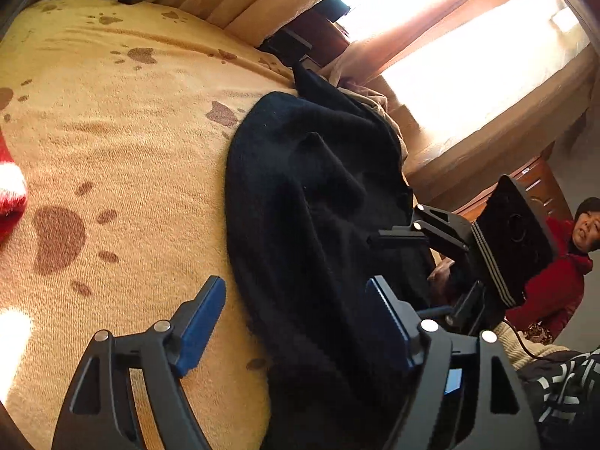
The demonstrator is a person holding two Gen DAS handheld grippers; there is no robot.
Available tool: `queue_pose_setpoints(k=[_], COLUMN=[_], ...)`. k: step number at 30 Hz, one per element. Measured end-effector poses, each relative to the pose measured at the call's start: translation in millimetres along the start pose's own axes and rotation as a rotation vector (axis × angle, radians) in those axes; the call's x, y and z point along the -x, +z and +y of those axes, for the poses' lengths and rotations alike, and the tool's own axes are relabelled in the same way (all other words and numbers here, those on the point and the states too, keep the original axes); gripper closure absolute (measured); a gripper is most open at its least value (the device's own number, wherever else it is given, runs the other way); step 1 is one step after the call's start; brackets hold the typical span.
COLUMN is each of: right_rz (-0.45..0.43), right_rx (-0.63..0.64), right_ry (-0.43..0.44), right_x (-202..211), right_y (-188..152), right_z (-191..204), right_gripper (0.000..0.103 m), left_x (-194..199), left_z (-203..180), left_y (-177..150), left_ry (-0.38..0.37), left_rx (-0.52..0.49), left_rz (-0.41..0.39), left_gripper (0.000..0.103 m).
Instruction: Fold clothes
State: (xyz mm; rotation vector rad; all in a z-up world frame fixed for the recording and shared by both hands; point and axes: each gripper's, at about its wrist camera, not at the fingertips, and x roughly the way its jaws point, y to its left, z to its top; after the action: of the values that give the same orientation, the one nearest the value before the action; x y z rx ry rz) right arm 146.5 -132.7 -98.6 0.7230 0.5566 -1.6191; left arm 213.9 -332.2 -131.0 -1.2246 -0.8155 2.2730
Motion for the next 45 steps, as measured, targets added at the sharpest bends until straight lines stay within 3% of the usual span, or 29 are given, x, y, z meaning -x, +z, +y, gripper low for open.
queue_pose_setpoints(k=[3,4,5,6,7,12,15,20,24,28,34,37,38,39,41,45], right_rz=[-0.046,-0.063,-0.079,-0.092,-0.104,-0.171,-0.219,-0.248,-0.257,-0.283,-0.338,-0.353,-0.355,-0.376,-0.429,-0.525], right_rx=[-0.084,-0.104,-0.122,-0.133,-0.14,-0.169,-0.204,-0.325,-0.436,-0.519,-0.678,-0.774,-0.803,-0.828,-0.873,-0.874], right_ry=[0.004,0.001,-0.004,-0.01,-0.016,-0.06,-0.105,-0.176,-0.233,-0.328,-0.517,-0.609,-0.622,-0.605,-0.553,-0.467], right_x=[11.6,15.3,18.9,22.3,25.8,45.3,63.0,87.1,103.0,129.7,187.8,214.7,220.9,226.5,237.2,240.9], right_y=[-5.2,-6.7,-8.1,-8.9,-9.7,-15.6,-27.2,-58.1,-82.6,-102.8,-133.4,-150.5,-154.7,-156.9,-160.1,-127.4], right_z=[-4.6,-6.4,-8.1,-8.9,-9.3,-11.5,-16.3,-38.3,-58.2,-76.4,-119.3,-149.4,-158.7,-168.5,-188.3,-236.7], right_gripper=[0.04,0.04,0.04,0.04,0.04,0.04,0.04,0.04,0.04,0.04,0.032,0.029,0.029,0.029,0.029,0.029], left_x=[-1.4,-4.9,-8.4,-12.1,-15.1,-12.0,21.0,102.7,139.3,136.0,64.4,62.6,63.3,65.5,74.1,89.7], left_z=[1.4,1.5,1.6,2.2,2.3,-8.7,-22.9,-26.8,-16.0,-9.7,12.0,10.0,8.7,7.6,6.0,5.3], left_y=[-8.6,-11.1,-13.7,-16.4,-18.2,-13.8,3.9,49.8,85.4,103.8,100.1,101.6,103.2,106.4,117.0,135.3], left_ry=[-0.011,-0.002,0.006,0.012,0.016,0.042,0.093,0.244,0.344,0.525,0.894,0.928,0.937,0.95,0.986,1.011], left_rx=[0.028,0.026,0.024,0.025,0.028,-0.003,-0.049,-0.085,-0.076,-0.148,-0.39,-0.408,-0.413,-0.414,-0.407,-0.356], left_rz=[0.034,0.052,0.07,0.088,0.097,0.039,-0.086,-0.315,-0.383,-0.327,0.018,-0.009,-0.024,-0.042,-0.082,-0.145], left_gripper=[0.025,0.031,0.052,0.081,0.092,0.097,0.097,0.097,0.097,0.097,0.089,0.08,0.067,0.053,0.041,0.036])
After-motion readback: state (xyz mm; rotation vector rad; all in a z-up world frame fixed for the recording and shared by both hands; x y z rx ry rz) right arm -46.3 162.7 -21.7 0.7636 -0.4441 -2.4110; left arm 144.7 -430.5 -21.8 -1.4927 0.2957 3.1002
